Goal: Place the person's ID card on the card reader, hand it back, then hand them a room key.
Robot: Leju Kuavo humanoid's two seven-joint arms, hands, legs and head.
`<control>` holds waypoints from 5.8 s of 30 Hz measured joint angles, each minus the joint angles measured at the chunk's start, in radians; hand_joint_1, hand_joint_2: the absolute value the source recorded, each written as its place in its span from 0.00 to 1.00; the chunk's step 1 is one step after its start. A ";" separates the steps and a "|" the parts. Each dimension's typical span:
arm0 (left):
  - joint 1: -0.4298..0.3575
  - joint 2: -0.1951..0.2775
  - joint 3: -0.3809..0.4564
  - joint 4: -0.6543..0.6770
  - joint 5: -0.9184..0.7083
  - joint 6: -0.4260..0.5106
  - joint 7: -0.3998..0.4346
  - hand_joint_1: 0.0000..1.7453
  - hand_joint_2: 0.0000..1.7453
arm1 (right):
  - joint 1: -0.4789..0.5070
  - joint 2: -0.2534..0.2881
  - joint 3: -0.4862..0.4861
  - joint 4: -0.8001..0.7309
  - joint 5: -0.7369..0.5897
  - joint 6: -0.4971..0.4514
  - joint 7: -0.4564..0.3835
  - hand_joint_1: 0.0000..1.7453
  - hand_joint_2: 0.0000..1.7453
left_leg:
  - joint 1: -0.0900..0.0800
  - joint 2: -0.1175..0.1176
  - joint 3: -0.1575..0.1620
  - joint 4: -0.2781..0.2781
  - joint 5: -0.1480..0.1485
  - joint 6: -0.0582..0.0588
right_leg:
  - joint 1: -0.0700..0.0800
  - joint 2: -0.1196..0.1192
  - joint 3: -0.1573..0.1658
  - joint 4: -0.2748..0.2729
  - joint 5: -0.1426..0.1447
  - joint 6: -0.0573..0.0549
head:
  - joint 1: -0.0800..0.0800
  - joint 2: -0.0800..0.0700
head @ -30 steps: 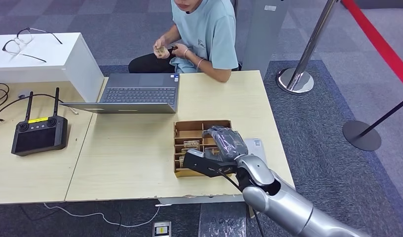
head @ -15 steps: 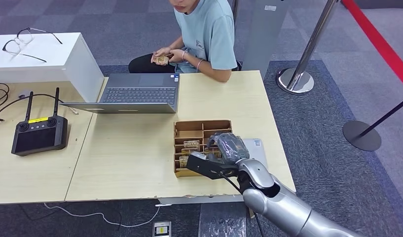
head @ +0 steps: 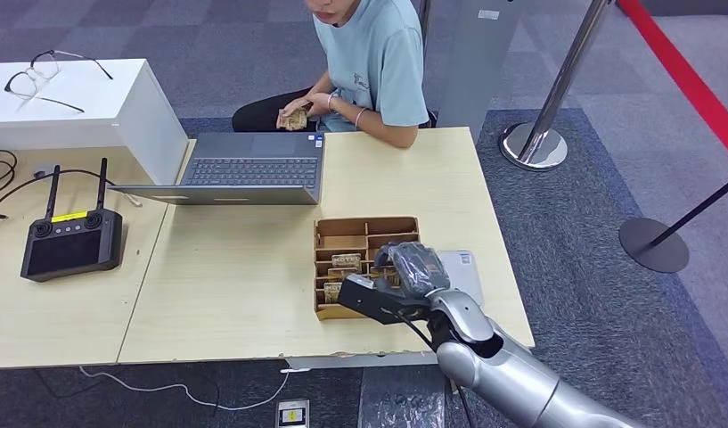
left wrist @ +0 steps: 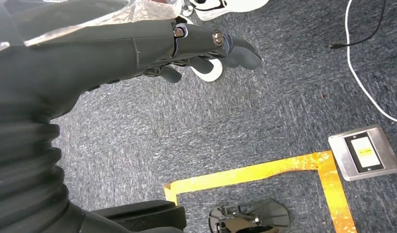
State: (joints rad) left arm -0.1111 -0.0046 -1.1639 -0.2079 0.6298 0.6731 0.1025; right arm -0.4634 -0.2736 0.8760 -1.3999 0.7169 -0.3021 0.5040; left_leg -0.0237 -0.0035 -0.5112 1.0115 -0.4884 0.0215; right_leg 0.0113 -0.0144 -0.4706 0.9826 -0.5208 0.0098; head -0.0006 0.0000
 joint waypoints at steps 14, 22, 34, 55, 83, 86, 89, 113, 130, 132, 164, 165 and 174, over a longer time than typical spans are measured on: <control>0.000 0.000 0.000 0.000 -0.001 0.000 -0.008 0.00 1.00 | -0.025 0.009 -0.013 -0.044 0.016 0.006 0.004 0.46 1.00 | 0.000 0.000 0.000 0.000 0.000 0.000 | 0.000 0.000 0.000 0.000 0.000 0.000 | 0.000 0.000; 0.000 0.000 0.000 0.000 -0.010 -0.002 -0.008 0.00 1.00 | -0.027 0.018 -0.011 -0.036 -0.021 0.024 -0.008 0.55 1.00 | 0.000 0.000 0.000 0.000 0.000 0.000 | 0.000 0.000 0.000 0.000 0.000 0.000 | 0.000 0.000; 0.000 -0.001 0.000 0.000 -0.015 -0.003 -0.001 0.00 1.00 | -0.042 0.034 -0.009 0.021 -0.046 0.038 -0.025 0.51 1.00 | 0.000 0.000 0.000 0.000 0.000 0.000 | 0.000 0.000 0.000 0.000 0.000 0.000 | 0.000 0.000; 0.000 -0.004 -0.001 0.000 -0.020 -0.004 -0.001 0.00 1.00 | -0.076 0.026 -0.013 0.091 -0.037 0.019 -0.003 0.49 1.00 | 0.000 0.000 0.000 0.000 0.000 0.000 | 0.000 0.000 0.000 0.000 0.000 0.000 | 0.000 0.000; 0.000 -0.005 -0.002 0.000 -0.013 -0.003 -0.010 0.00 1.00 | -0.074 -0.011 -0.020 0.049 0.011 0.016 0.025 0.47 1.00 | 0.000 0.000 0.001 0.001 0.000 0.000 | 0.000 0.000 0.001 0.000 0.000 0.000 | 0.000 0.000; 0.000 -0.005 -0.002 0.000 -0.010 -0.003 -0.010 0.00 1.00 | -0.070 -0.011 -0.020 0.029 0.016 0.014 0.025 0.47 1.00 | 0.000 0.000 0.001 0.001 0.000 0.000 | 0.000 0.000 0.001 0.000 0.000 0.000 | 0.000 0.000; 0.000 -0.005 -0.002 0.000 -0.008 -0.003 -0.010 0.00 1.00 | -0.062 -0.011 -0.020 0.005 0.024 0.013 0.025 0.46 1.00 | 0.000 0.000 0.001 0.001 0.000 0.000 | 0.000 0.000 0.001 0.000 0.000 0.000 | 0.000 0.000; 0.000 -0.006 -0.002 0.000 0.001 -0.002 -0.010 0.00 1.00 | 0.009 -0.008 -0.017 -0.058 0.018 0.033 0.021 0.54 1.00 | 0.000 0.000 0.000 0.001 0.000 0.000 | 0.000 0.000 0.001 0.000 0.000 0.000 | 0.000 0.000; 0.000 -0.006 -0.002 0.000 -0.007 -0.002 -0.002 0.00 1.00 | 0.020 -0.009 -0.021 0.015 -0.021 0.013 0.002 0.56 1.00 | 0.000 0.000 0.001 0.001 0.000 0.000 | 0.000 0.000 0.001 0.000 0.000 0.000 | 0.000 0.000; 0.000 -0.006 -0.002 0.000 -0.008 -0.002 0.001 0.00 1.00 | 0.020 -0.009 -0.023 0.019 -0.024 0.005 -0.002 0.54 1.00 | 0.000 0.000 0.001 0.001 0.000 0.000 | 0.000 0.000 0.001 0.000 0.000 0.000 | 0.000 0.000; 0.000 -0.008 -0.002 0.000 -0.011 -0.003 -0.003 0.00 1.00 | -0.020 -0.007 -0.034 -0.050 -0.029 0.018 0.006 0.51 1.00 | 0.000 0.000 0.000 0.001 0.000 0.000 | 0.000 0.000 0.001 0.000 0.000 0.000 | 0.000 0.000; 0.000 -0.008 -0.002 0.000 -0.012 -0.004 -0.002 0.00 1.00 | -0.019 -0.007 -0.034 -0.046 -0.030 0.018 0.005 0.51 1.00 | 0.000 0.000 0.000 0.001 0.000 0.000 | 0.000 0.000 0.001 0.000 0.000 0.000 | 0.000 0.000; 0.000 -0.008 -0.002 0.000 -0.015 -0.004 -0.001 0.00 1.00 | -0.013 -0.002 -0.034 -0.005 -0.046 0.016 -0.007 0.51 1.00 | 0.000 0.000 0.001 0.001 0.000 0.000 | 0.000 0.000 0.001 0.000 0.000 0.000 | 0.000 0.000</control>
State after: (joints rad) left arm -0.1114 -0.0130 -1.1662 -0.2079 0.6151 0.6695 0.1015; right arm -0.4765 -0.2757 0.8419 -1.4054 0.6712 -0.2860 0.4971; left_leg -0.0236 -0.0034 -0.5106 1.0120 -0.4884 0.0215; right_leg 0.0113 -0.0144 -0.4699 0.9826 -0.5206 0.0098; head -0.0006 0.0000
